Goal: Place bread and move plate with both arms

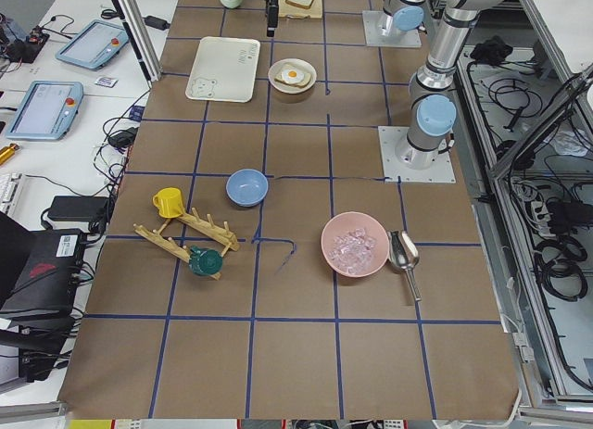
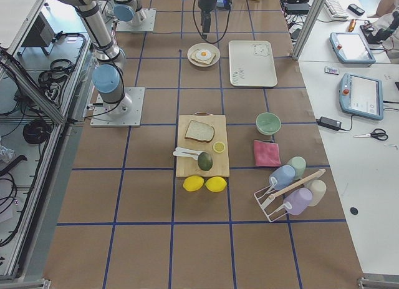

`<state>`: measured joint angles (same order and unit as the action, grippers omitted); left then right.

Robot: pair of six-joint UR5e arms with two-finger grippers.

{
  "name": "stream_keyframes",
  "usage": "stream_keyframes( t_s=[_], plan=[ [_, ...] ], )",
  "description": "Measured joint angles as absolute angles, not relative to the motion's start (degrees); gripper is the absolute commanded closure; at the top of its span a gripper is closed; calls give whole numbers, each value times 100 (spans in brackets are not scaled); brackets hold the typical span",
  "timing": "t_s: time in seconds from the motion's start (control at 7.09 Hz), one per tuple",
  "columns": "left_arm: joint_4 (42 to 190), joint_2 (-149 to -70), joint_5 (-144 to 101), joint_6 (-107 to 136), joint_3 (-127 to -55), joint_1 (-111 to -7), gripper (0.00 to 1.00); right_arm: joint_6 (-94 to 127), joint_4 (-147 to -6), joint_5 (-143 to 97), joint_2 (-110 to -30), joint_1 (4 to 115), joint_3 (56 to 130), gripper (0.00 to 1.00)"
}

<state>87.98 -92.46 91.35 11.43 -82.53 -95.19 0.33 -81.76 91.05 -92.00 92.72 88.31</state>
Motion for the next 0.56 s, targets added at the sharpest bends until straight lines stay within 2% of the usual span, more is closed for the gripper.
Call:
stream_keyframes(
  t_s=[0.56],
  plan=[
    [8798,-9246,9140,1143,-8253,-9518,0,35,-8727,9093,-9168,9262,8837,0]
  ],
)
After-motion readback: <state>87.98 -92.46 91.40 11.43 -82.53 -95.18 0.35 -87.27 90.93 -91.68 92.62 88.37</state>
